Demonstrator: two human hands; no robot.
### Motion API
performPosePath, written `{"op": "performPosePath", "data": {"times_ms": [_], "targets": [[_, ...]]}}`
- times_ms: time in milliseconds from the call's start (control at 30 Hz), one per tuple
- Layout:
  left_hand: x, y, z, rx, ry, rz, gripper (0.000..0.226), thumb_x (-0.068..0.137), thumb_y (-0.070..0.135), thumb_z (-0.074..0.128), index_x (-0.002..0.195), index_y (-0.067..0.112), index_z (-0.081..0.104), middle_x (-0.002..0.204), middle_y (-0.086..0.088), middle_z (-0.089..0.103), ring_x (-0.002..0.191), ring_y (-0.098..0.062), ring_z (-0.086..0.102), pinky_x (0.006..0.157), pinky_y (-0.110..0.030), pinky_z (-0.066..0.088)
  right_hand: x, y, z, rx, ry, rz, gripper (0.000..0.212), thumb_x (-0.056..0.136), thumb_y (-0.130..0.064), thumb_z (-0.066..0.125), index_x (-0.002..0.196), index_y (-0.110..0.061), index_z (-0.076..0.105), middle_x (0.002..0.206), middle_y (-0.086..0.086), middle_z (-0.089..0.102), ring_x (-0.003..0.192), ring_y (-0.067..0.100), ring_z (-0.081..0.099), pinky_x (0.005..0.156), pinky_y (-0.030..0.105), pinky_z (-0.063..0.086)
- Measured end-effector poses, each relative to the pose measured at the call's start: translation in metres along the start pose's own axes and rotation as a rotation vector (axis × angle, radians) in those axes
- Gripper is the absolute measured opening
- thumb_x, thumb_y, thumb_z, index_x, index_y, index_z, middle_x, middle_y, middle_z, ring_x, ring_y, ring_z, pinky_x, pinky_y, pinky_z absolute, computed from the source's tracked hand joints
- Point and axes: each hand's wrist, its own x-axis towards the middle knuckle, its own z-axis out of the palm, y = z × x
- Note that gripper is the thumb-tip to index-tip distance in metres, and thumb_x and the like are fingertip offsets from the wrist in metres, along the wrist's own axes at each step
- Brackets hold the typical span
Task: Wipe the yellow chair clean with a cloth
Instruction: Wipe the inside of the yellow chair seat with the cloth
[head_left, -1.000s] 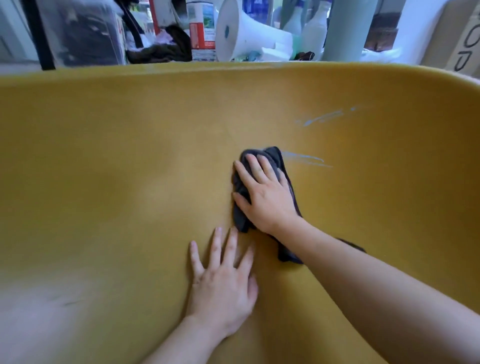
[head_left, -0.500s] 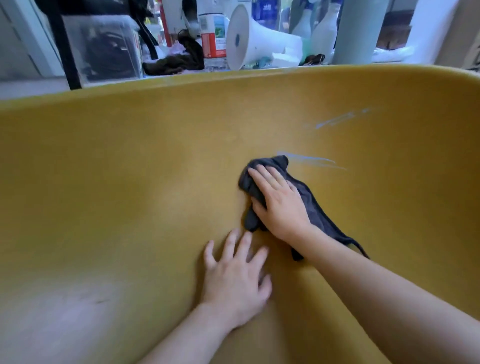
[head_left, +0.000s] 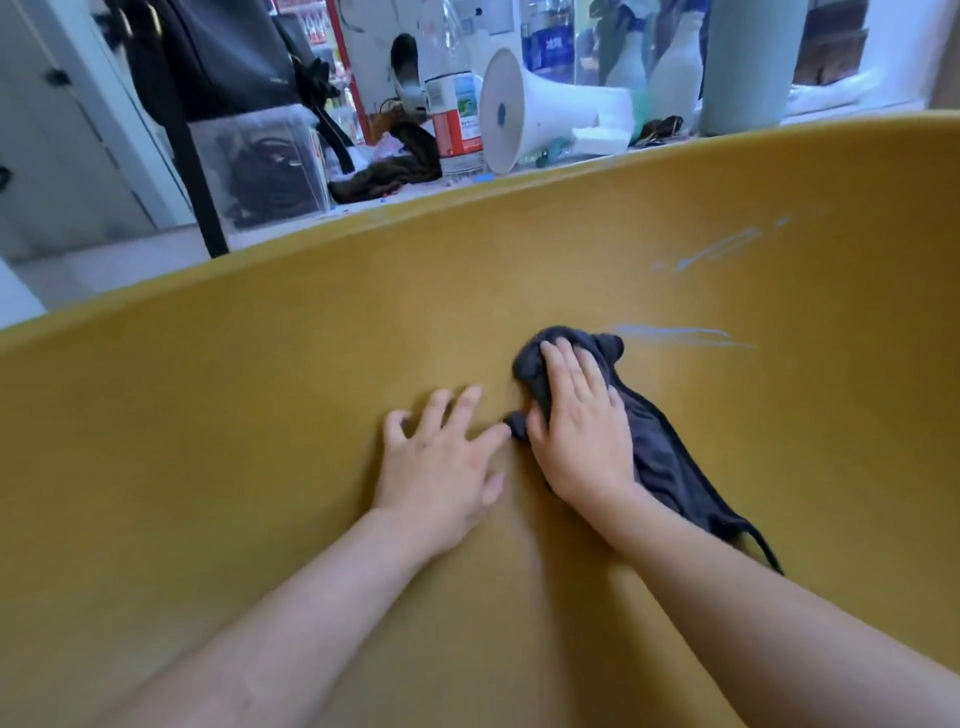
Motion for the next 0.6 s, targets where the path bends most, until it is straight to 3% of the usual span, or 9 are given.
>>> {"op": "performPosePath", "data": {"times_ms": [100, 200, 300, 367, 433, 533, 600], "targets": [[0.067, -0.031, -0.042, 0.04, 0.168, -0.131, 0.062, 0.087, 0.052, 0.049, 0.142, 0.031, 0.027, 0.158, -0.005, 0.0, 0.144, -0.025, 0.0, 0.11, -0.055, 0.01, -0.065, 0.021, -0.003, -0.109, -0.146, -0.159, 0.063, 0.081, -0.041, 0.042, 0.142, -0.026, 0.043, 0.149, -0.008, 0.044, 0.139, 0.012, 0.037, 0.101, 0.037, 0.042], [0.124, -0.049, -0.07, 0.028, 0.245, -0.172, 0.07, 0.086, 0.054, 0.052, 0.144, 0.031, 0.02, 0.158, -0.012, 0.003, 0.145, -0.03, 0.0, 0.113, -0.054, 0.0, -0.083, 0.038, -0.005, -0.117, -0.189, -0.216, 0.059, 0.079, -0.043, 0.043, 0.135, -0.028, 0.051, 0.139, -0.012, 0.054, 0.13, 0.008, 0.042, 0.091, 0.029, 0.037], [0.14, -0.057, -0.072, -0.028, 0.366, -0.195, 0.069, 0.079, 0.056, 0.061, 0.137, 0.035, 0.028, 0.148, -0.013, 0.032, 0.137, -0.031, 0.027, 0.113, -0.05, 0.013, -0.072, 0.031, -0.003, -0.114, -0.184, -0.141, 0.058, 0.088, -0.048, 0.034, 0.143, -0.032, 0.037, 0.147, -0.014, 0.044, 0.137, 0.008, 0.038, 0.1, 0.028, 0.039], [0.141, -0.06, -0.069, -0.083, 0.437, -0.198, 0.07, 0.074, 0.056, 0.067, 0.132, 0.037, 0.034, 0.138, -0.01, 0.042, 0.129, -0.028, 0.036, 0.109, -0.045, 0.02, -0.033, 0.018, -0.006, -0.047, -0.134, -0.09, 0.061, 0.093, -0.048, 0.023, 0.151, -0.031, 0.019, 0.158, -0.012, 0.023, 0.147, 0.011, 0.02, 0.113, 0.033, 0.03], [0.14, -0.06, -0.068, -0.09, 0.467, -0.194, 0.071, 0.072, 0.053, 0.069, 0.132, 0.037, 0.035, 0.137, -0.008, 0.043, 0.128, -0.027, 0.037, 0.108, -0.043, 0.02, 0.022, -0.009, -0.011, -0.012, -0.044, -0.067, 0.059, 0.1, -0.038, 0.027, 0.154, -0.027, 0.007, 0.162, -0.007, 0.007, 0.15, 0.015, 0.006, 0.119, 0.039, 0.018], [0.14, -0.06, -0.07, -0.074, 0.464, -0.172, 0.068, 0.076, 0.043, 0.068, 0.134, 0.035, 0.034, 0.141, -0.009, 0.04, 0.132, -0.028, 0.033, 0.11, -0.042, 0.017, 0.087, -0.043, -0.024, -0.005, 0.089, -0.106, 0.061, 0.101, -0.028, 0.035, 0.154, -0.023, 0.007, 0.163, -0.003, 0.008, 0.15, 0.018, 0.006, 0.118, 0.042, 0.014], [0.14, -0.059, -0.074, -0.076, 0.411, -0.18, 0.068, 0.077, 0.042, 0.068, 0.135, 0.034, 0.033, 0.143, -0.011, 0.038, 0.134, -0.029, 0.031, 0.11, -0.043, 0.017, 0.067, -0.029, -0.018, 0.017, 0.056, -0.087, 0.061, 0.099, -0.027, 0.039, 0.154, -0.022, 0.013, 0.162, -0.002, 0.015, 0.149, 0.018, 0.012, 0.118, 0.042, 0.021]]}}
